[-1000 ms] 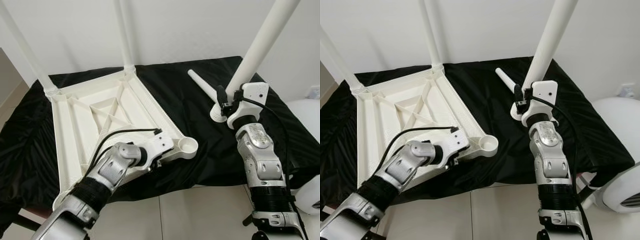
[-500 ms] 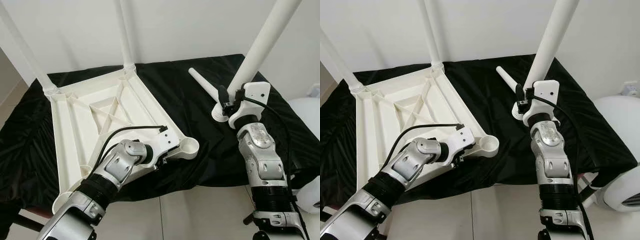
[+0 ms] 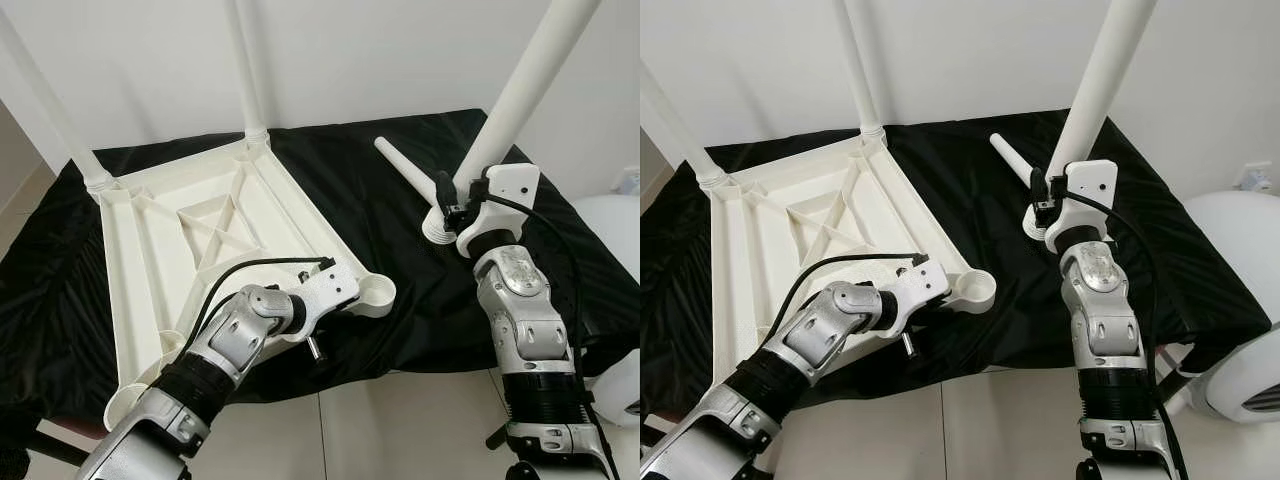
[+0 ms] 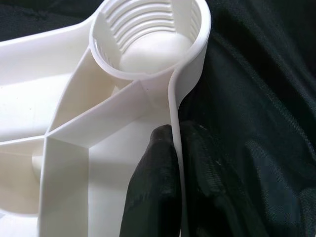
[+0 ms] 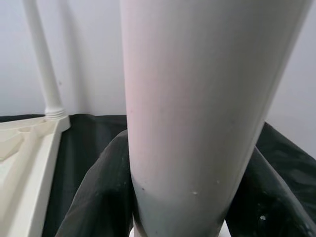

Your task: Building children table

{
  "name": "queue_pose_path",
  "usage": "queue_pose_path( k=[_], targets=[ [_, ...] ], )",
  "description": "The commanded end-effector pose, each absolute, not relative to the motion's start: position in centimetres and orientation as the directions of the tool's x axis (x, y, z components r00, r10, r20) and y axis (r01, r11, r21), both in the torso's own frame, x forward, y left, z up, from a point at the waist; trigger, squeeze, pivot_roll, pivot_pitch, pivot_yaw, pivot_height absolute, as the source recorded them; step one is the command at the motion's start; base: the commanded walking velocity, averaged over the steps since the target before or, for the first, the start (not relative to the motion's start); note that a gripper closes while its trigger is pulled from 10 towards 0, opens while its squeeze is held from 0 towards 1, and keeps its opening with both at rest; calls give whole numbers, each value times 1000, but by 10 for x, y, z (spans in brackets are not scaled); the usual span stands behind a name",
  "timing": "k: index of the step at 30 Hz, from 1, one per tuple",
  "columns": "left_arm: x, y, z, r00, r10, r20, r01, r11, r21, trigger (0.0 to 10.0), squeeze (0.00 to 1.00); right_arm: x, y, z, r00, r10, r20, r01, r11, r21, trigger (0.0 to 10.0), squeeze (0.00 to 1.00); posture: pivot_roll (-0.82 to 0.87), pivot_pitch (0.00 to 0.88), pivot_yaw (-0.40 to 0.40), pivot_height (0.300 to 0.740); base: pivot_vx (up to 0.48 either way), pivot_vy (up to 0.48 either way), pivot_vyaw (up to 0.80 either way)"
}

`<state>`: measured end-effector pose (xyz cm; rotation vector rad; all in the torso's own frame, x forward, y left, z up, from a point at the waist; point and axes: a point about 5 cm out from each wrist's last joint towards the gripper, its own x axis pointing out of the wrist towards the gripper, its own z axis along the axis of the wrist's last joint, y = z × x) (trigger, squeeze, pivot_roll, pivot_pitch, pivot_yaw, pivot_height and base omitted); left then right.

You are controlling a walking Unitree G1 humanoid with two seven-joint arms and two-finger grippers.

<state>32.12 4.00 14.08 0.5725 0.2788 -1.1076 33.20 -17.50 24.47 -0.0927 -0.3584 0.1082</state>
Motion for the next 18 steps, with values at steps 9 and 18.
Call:
queue_pose_path(
  k=[9, 18],
  targets=[
    [320, 69, 126, 462, -699, -546, 885, 328, 330, 10000, 0, 321, -168, 251, 897, 274, 347, -249, 962, -116, 10000, 0, -125, 73, 91, 740, 0, 0, 0],
    [323, 73, 127, 483, -679, -552, 874, 340, 347, 10000, 0, 315, -163, 244, 847, 459, 269, -422, 888, -184, 10000, 0, -121, 79, 80, 740, 0, 0, 0]
  ],
)
